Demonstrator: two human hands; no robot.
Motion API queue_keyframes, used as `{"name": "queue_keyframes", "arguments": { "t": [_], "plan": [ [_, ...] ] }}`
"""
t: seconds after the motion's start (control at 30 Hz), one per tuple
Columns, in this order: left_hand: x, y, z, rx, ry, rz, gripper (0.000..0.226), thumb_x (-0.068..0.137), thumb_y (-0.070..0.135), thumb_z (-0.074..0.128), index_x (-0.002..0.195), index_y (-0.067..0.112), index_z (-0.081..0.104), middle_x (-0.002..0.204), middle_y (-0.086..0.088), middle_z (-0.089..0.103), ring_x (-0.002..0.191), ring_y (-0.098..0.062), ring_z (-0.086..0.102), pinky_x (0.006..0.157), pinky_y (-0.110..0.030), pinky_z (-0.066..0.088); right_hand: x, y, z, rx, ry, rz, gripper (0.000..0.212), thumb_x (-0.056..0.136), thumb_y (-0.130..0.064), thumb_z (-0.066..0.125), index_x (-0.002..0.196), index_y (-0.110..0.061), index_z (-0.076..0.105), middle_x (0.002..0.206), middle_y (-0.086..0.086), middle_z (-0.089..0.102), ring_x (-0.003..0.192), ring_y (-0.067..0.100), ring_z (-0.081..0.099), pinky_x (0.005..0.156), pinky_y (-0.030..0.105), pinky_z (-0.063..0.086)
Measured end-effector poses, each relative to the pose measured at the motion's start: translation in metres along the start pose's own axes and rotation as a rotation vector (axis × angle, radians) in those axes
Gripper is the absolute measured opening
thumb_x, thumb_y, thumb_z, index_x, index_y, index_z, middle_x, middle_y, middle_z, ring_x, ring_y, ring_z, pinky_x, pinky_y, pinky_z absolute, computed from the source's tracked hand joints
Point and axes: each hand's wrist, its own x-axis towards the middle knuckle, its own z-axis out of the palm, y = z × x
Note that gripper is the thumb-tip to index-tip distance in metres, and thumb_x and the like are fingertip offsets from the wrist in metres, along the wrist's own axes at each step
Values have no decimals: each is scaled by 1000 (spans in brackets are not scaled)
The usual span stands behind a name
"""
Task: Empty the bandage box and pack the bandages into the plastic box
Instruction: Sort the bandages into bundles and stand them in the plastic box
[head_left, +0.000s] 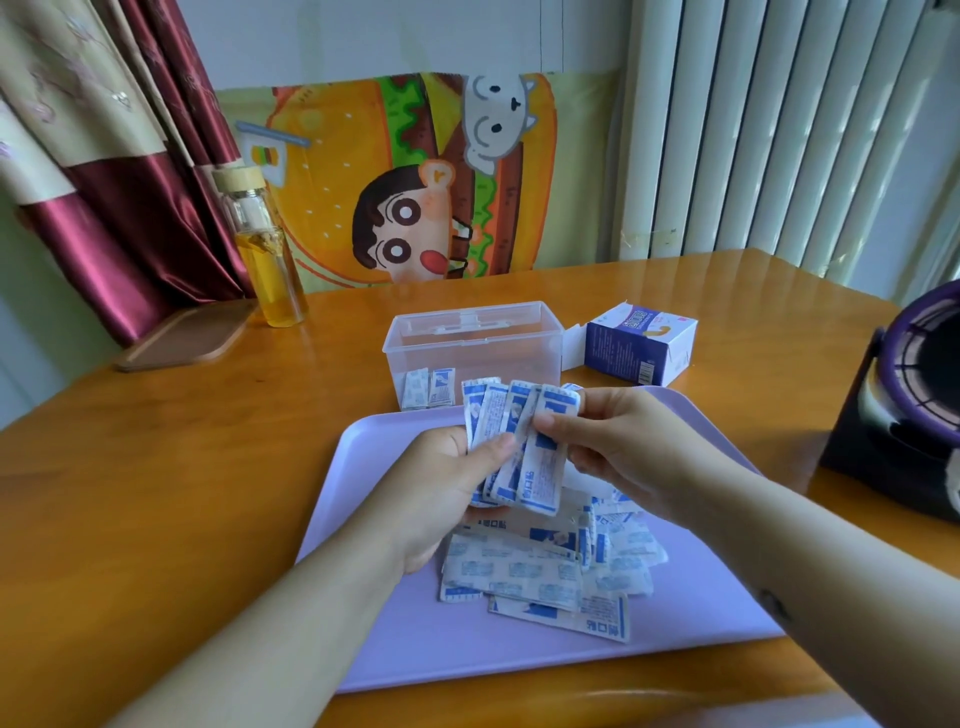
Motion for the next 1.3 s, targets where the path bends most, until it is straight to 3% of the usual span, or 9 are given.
{"name": "queue_keyframes", "arguments": {
  "t": [0.17,0.27,0.43,0.53,0.67,0.9,1.1,1.17,1.3],
  "plan": [
    [-1,6,6,88,-73,-1,26,97,33,43,105,21,65,92,4,74,83,-6,69,61,-18,51,5,-7,5,-110,10,-76,39,75,-22,75,93,11,64,73,15,63,67,20,48,69,31,41],
    [4,12,8,-3,-22,4,22,99,25,43,98,18,64,80,4,71,78,-7,66,59,-19,52,4,-28,11,-353,-6,-229,24,81,-22,71,79,1,67,63,5,63,57,12,52,59,21,44],
    [13,20,-7,-358,137,-34,17,97,10,44,103,12,60,71,-5,57,52,-15,61,52,-28,56,9,-51,-2,-678,88,-445,11,87,-26,64,96,-22,69,84,-12,66,58,-3,57,59,10,46],
    [13,21,-17,-488,202,-50,11,97,11,45,97,9,55,77,-8,56,41,-11,49,49,-27,55,3,-43,-12,-1003,-13,-335,6,85,-30,65,88,-27,70,78,-19,66,66,-7,58,62,14,44],
    [17,18,-34,-714,209,-168,12,97,14,43,88,8,49,72,-3,52,49,-7,45,45,-17,46,-3,-18,-8,-1343,-71,-145,38,81,-43,66,114,-26,60,100,-8,64,84,12,60,75,27,51],
    [18,10,-35,-744,243,-239,11,97,16,40,88,14,45,68,-1,47,54,-7,35,42,-11,35,8,-7,-10,-1227,-48,-11,47,77,-34,73,117,-20,52,88,-6,52,81,15,52,67,27,45],
    [20,2,-36,-785,202,-236,7,97,16,43,91,15,47,62,-1,48,38,-6,36,41,-12,36,8,-21,-26,-1196,21,-166,4,83,-22,68,83,-19,65,82,-2,66,69,8,55,57,18,40],
    [20,1,-37,-780,195,-249,8,96,20,46,95,14,50,60,-2,47,39,-7,35,40,-13,36,5,-28,-28,-1047,51,-329,20,82,-12,67,71,-29,63,91,-6,68,76,-5,58,71,13,47],
    [19,3,-37,-759,203,-249,19,96,27,45,90,13,56,61,1,43,39,-6,33,40,-11,33,3,-32,-14,-923,49,-533,32,83,-9,68,69,-38,64,117,-11,55,108,10,56,95,30,46]
  ]
}}
